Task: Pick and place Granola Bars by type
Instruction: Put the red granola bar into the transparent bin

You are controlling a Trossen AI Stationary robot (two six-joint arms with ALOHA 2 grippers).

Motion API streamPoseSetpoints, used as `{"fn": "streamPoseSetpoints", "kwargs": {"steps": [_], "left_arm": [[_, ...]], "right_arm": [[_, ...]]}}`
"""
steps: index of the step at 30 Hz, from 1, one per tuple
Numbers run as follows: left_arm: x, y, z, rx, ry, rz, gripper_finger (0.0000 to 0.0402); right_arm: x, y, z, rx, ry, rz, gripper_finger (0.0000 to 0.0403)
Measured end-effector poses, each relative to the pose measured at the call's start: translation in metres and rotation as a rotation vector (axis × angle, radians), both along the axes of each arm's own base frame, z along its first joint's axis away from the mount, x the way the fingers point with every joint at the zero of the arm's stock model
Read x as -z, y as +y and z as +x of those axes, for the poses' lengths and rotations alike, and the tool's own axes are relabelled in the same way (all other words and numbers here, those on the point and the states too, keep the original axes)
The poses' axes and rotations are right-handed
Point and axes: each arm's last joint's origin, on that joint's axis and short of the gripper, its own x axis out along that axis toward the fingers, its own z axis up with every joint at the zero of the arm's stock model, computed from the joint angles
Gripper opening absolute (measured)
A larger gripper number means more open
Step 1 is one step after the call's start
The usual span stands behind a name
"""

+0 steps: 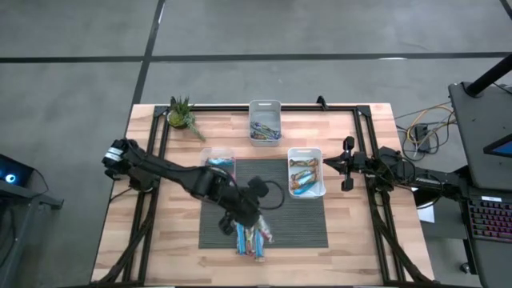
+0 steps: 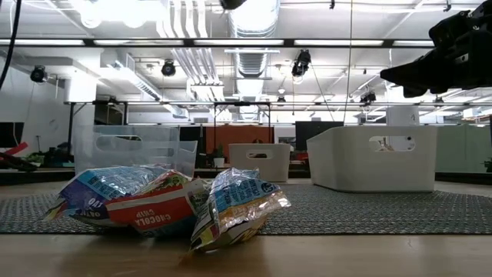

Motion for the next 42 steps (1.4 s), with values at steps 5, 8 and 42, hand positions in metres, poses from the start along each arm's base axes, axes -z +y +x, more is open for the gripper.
{"fn": "streamPoseSetpoints", "kwargs": {"steps": [5, 8, 42], "left_arm": [[0.001, 0.006, 0.004, -0.020, -0.010, -0.004, 0.0061], [0.004, 0.007, 0.008, -0.025, -0.014, -0.006, 0.0061], [-0.030, 0.067, -0.015, -0.381, 0.144, -0.052, 0.0061]], "right_arm": [[0.000, 0.000, 0.000, 0.000, 0.000, -0.001, 0.0009], [0.000, 0.000, 0.000, 0.000, 0.000, -0.002, 0.0009], [0.000, 0.000, 0.000, 0.000, 0.000, -0.004, 0.0009]]}}
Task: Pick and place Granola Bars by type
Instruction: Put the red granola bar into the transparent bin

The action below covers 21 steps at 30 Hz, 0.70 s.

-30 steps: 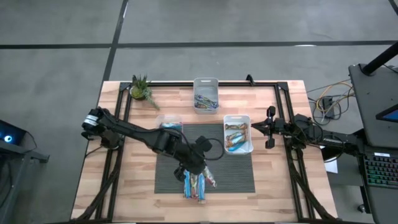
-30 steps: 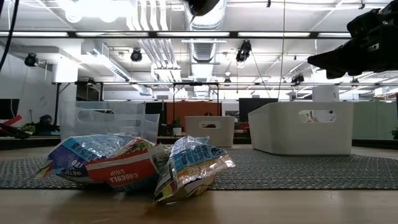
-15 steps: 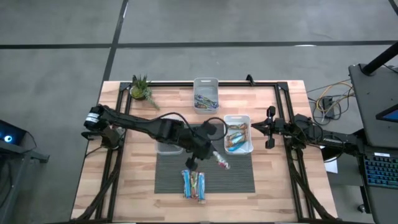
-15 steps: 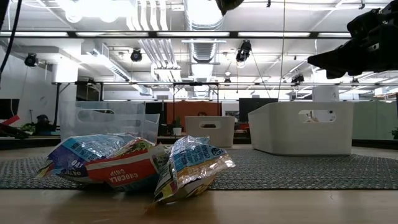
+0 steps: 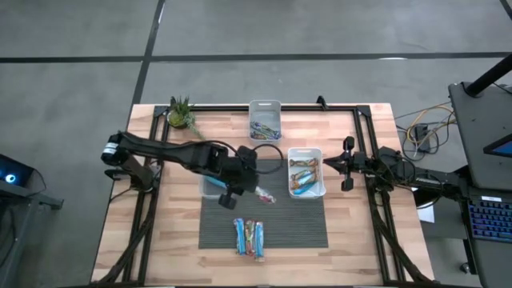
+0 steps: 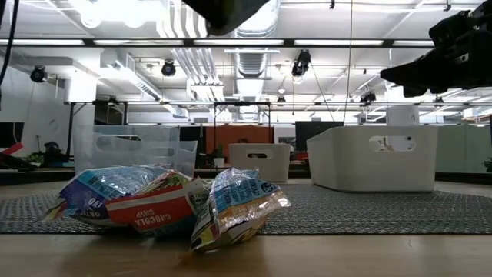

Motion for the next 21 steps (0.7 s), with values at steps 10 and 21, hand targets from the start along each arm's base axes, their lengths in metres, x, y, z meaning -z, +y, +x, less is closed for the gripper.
{"fn": "streamPoseSetpoints", "kwargs": {"steps": [10, 21], "left_arm": [[0.001, 0.014, -0.023, -0.097, 0.176, 0.008, 0.0061], [0.000, 0.024, -0.056, -0.179, 0.219, -0.018, 0.0061]], "right_arm": [[0.000, 0.000, 0.000, 0.000, 0.000, 0.004, 0.0009], [0.000, 0.000, 0.000, 0.000, 0.000, 0.004, 0.0009]]}}
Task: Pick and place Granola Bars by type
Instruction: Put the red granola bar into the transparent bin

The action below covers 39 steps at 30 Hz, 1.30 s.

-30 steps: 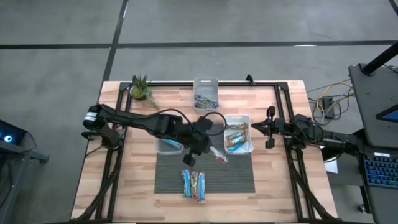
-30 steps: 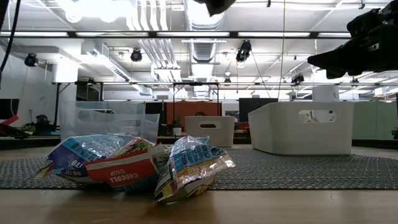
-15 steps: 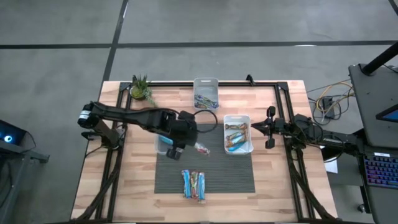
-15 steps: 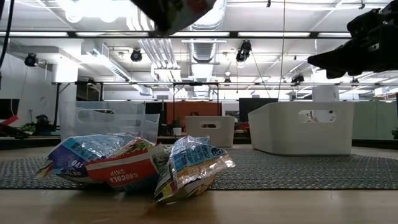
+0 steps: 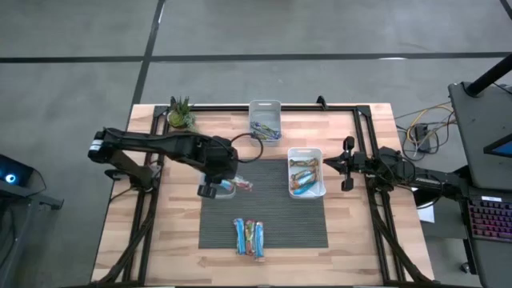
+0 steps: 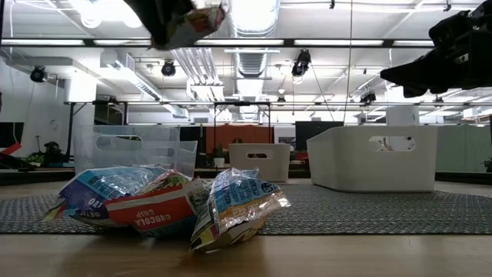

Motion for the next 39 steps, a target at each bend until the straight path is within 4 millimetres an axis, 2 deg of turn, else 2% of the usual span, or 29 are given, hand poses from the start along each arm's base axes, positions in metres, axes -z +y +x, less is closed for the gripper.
{"fn": "streamPoseSetpoints", "kwargs": {"steps": [5, 19, 31, 39], "left_arm": [[0.017, 0.008, -0.012, -0.069, 0.021, -0.018, 0.0061], [0.074, 0.032, -0.026, -0.380, 0.083, -0.079, 0.0061], [0.096, 0.031, -0.051, -0.372, 0.130, -0.115, 0.0061], [0.103, 0.028, -0.054, -0.397, 0.112, -0.207, 0.0061]], "right_arm": [[0.000, 0.000, 0.000, -0.001, 0.000, -0.004, 0.0009], [0.000, 0.000, 0.000, 0.000, -0.001, 0.000, 0.0009], [0.000, 0.000, 0.000, 0.000, 0.000, -0.003, 0.0009], [0.000, 0.000, 0.000, -0.001, 0.000, 0.000, 0.0009]]}}
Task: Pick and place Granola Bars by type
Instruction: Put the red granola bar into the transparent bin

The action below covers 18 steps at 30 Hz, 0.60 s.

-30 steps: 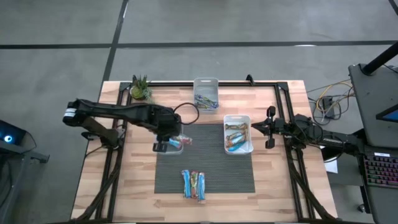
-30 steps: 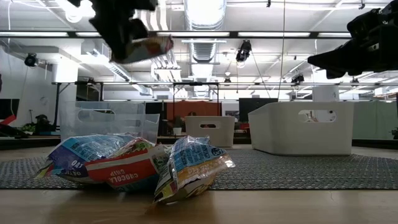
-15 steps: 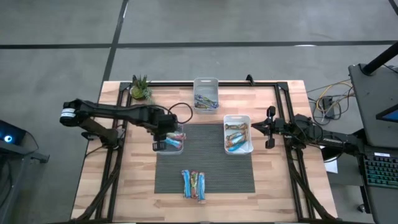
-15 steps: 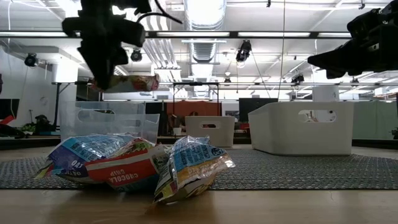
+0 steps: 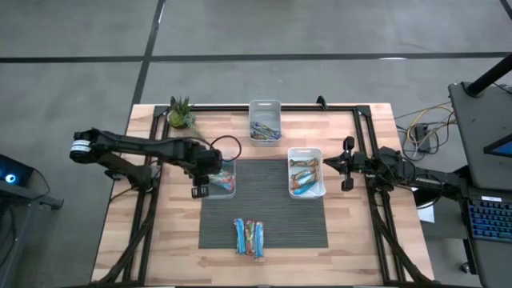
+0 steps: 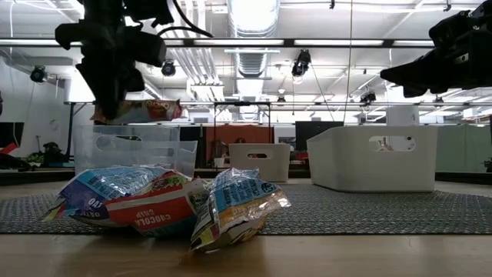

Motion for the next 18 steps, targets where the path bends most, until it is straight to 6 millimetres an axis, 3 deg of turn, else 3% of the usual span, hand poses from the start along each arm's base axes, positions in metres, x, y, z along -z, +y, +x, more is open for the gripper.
{"fn": "streamPoseSetpoints", "kwargs": {"steps": [12, 18], "left_arm": [[0.015, -0.002, -0.002, -0.018, 0.008, -0.006, 0.0065], [0.017, -0.002, -0.001, -0.031, -0.009, -0.010, 0.0091]], "right_arm": [[0.000, 0.000, 0.000, 0.001, 0.000, 0.000, 0.0009], [0.000, 0.000, 0.000, 0.000, 0.000, -0.002, 0.0009]]}}
